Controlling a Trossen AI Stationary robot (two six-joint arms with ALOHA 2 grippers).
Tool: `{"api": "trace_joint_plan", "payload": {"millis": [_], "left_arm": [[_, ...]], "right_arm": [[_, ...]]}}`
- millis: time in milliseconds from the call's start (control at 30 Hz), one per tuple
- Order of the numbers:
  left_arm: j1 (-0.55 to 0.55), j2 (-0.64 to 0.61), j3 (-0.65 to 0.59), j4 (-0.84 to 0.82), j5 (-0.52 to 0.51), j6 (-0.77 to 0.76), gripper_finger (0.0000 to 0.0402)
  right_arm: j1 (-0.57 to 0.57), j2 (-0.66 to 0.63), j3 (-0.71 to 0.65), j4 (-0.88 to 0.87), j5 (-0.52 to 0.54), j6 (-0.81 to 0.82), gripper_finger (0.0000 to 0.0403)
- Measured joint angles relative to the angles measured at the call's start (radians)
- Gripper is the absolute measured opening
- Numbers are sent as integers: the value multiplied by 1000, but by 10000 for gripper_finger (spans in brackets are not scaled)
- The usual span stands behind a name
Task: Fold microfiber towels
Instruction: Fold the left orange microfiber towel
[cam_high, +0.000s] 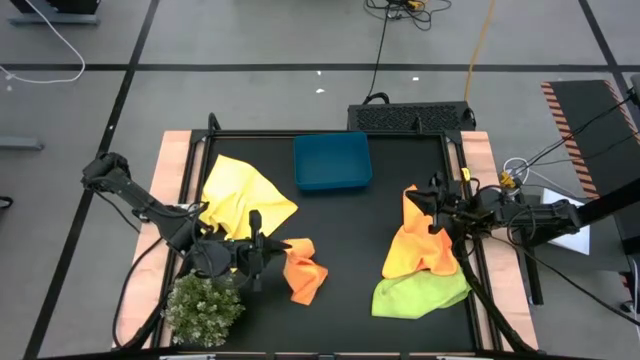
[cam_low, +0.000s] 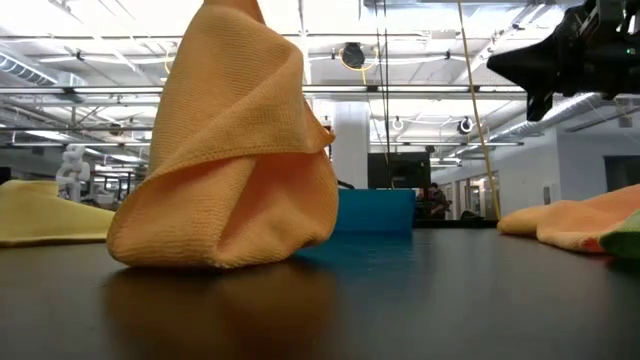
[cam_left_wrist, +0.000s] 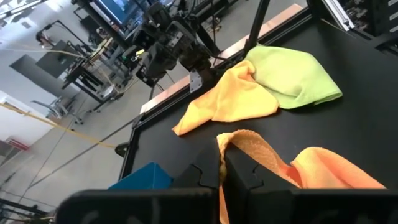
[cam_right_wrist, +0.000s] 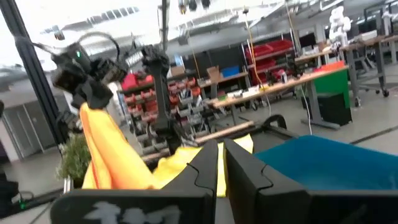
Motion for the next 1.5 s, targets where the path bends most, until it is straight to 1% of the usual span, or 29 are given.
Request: {"api": "trace_joint_plan", "payload": {"millis": [200, 300, 433, 567, 667, 800, 900, 1000, 1167, 1300, 1500], "left_arm": [[0, 0, 0, -4, 0, -18, 7], [0, 0, 0, -8, 0, -19, 3], [0, 0, 0, -8, 0, -25, 8], [0, 0, 0, -8, 0, -22, 4], [1, 0, 0, 2, -9, -29, 5], [3, 0, 0, 12, -79, -40, 3], [15, 0, 0, 7, -129, -13, 5], [45, 0, 0, 1, -148, 1, 5], [129, 0, 0, -7, -151, -27, 6], [212, 0, 0, -8, -151, -69, 4], [313, 0, 0, -9, -149, -75, 9]], "right_arm": [[0, 0, 0, 100, -1, 3, 15], [0, 0, 0, 99, -1, 6, 15], [0, 0, 0, 96, -1, 6, 15], [-1, 23, 0, 74, 9, -23, 15], [-1, 62, 0, 64, 38, 69, 15], [-2, 125, 0, 95, 73, 161, 15], [-2, 177, 0, 156, 73, 161, 15], [-2, 234, 0, 258, 59, 137, 15], [2, 377, 0, 457, -60, 90, 15], [13, 523, 5, 579, -84, 42, 15], [14, 737, 62, 591, -84, -32, 15]]}}
